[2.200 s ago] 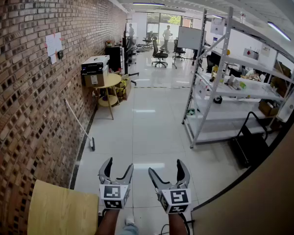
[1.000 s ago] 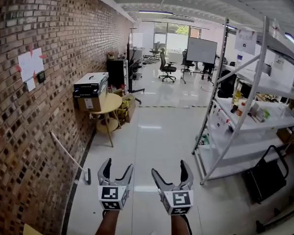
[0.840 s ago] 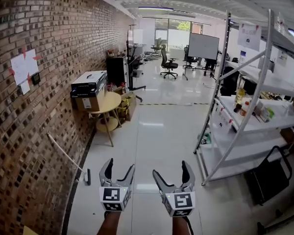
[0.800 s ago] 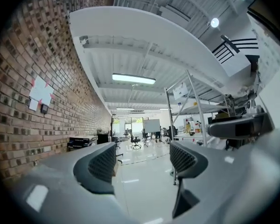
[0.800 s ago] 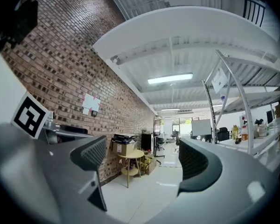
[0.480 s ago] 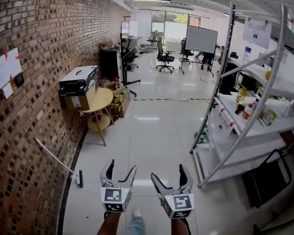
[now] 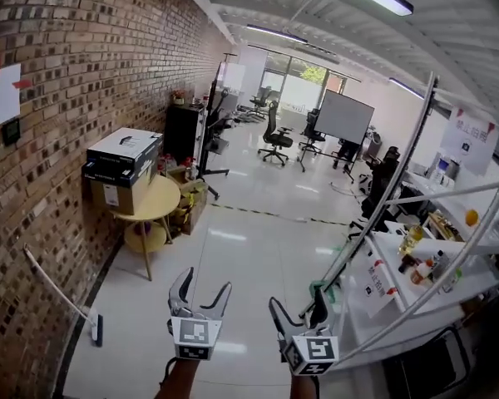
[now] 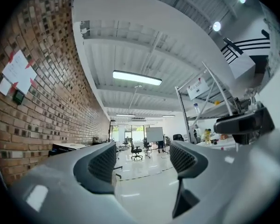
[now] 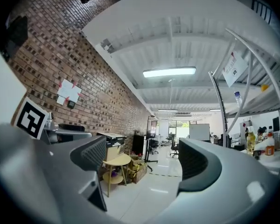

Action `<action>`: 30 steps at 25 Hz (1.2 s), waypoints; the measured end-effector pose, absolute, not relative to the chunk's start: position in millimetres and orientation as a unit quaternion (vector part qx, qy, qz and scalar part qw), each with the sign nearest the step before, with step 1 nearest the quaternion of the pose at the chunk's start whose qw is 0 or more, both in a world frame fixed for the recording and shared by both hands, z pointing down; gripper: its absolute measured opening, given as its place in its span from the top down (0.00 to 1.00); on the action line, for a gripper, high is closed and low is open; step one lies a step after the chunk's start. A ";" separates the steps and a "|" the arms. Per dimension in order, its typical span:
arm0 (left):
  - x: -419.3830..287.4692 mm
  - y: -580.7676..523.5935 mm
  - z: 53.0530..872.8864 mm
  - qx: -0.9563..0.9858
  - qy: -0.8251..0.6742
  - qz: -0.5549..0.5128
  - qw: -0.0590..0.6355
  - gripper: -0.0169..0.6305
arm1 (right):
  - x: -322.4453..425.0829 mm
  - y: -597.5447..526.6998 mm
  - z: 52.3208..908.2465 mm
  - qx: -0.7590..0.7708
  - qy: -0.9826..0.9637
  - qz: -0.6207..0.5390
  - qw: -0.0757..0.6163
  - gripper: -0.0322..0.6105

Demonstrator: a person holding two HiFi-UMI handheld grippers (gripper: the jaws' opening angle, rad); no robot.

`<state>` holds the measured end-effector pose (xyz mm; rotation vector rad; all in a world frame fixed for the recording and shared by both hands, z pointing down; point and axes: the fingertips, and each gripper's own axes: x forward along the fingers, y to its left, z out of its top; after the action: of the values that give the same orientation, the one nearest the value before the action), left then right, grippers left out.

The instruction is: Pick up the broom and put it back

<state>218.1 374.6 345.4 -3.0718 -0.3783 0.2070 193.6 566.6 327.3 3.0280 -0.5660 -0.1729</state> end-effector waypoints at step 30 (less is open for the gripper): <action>387.1 67.1 378.7 -0.945 0.324 -0.006 0.052 0.41 | 490.2 155.2 356.8 0.752 -0.657 -0.049 -0.007 0.20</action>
<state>387.1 67.1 378.7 -2.8735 0.9853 -0.0170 490.2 155.2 356.8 2.3740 -2.0730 -0.1555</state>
